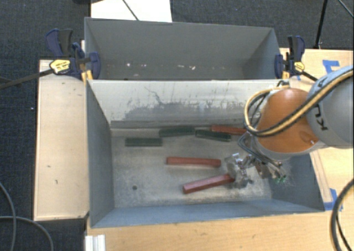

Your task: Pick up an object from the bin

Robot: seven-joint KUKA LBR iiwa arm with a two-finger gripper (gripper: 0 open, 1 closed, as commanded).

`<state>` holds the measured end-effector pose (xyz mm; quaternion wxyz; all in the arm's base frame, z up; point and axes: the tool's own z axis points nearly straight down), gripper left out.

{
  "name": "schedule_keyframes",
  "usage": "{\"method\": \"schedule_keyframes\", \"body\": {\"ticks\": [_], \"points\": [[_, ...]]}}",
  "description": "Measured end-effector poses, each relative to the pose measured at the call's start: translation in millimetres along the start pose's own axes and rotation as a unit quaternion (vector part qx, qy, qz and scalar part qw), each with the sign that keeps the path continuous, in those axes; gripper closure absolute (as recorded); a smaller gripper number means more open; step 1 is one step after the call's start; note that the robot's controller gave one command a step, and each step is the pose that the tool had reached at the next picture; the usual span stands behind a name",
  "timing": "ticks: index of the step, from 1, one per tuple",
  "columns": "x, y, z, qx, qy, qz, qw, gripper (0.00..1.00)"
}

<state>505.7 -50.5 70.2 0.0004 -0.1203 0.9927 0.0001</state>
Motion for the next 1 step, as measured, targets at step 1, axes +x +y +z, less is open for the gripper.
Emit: {"method": "schedule_keyframes", "body": {"ticks": [1], "points": [[11.9, 11.2, -174.8, 0.001, -0.0027, -0.005, 1.0, 1.0]]}}
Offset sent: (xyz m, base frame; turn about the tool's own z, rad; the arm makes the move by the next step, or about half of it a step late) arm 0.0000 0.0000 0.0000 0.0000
